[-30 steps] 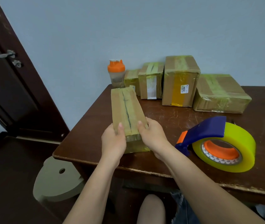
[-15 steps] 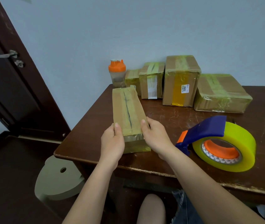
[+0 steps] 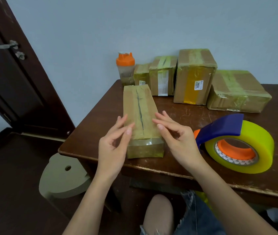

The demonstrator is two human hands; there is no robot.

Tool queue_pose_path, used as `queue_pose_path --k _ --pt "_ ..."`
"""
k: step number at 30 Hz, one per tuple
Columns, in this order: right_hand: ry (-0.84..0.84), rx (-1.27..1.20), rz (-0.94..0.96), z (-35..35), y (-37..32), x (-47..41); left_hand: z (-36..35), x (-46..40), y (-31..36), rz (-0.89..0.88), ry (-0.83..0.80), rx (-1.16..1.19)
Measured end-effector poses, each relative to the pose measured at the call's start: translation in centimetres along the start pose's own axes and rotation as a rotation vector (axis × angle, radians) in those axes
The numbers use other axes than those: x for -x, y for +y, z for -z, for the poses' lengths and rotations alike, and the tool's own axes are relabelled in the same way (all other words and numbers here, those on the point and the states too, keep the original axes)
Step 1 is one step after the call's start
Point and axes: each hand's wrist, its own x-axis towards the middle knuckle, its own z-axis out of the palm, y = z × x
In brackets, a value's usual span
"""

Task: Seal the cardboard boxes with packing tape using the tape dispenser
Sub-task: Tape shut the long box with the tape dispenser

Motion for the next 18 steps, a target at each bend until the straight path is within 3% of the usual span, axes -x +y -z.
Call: queue_pose_path --k 5,18 --pt "-0.044 -0.094 0.038 -0.9 0.6 0.3 -0.1 0.3 -0.8 -0.012 -0.071 0.034" --pt "-0.008 0.072 0.169 -1.4 1.6 0.6 -0.1 0.2 -2.4 -0.087 -0.061 0.102"
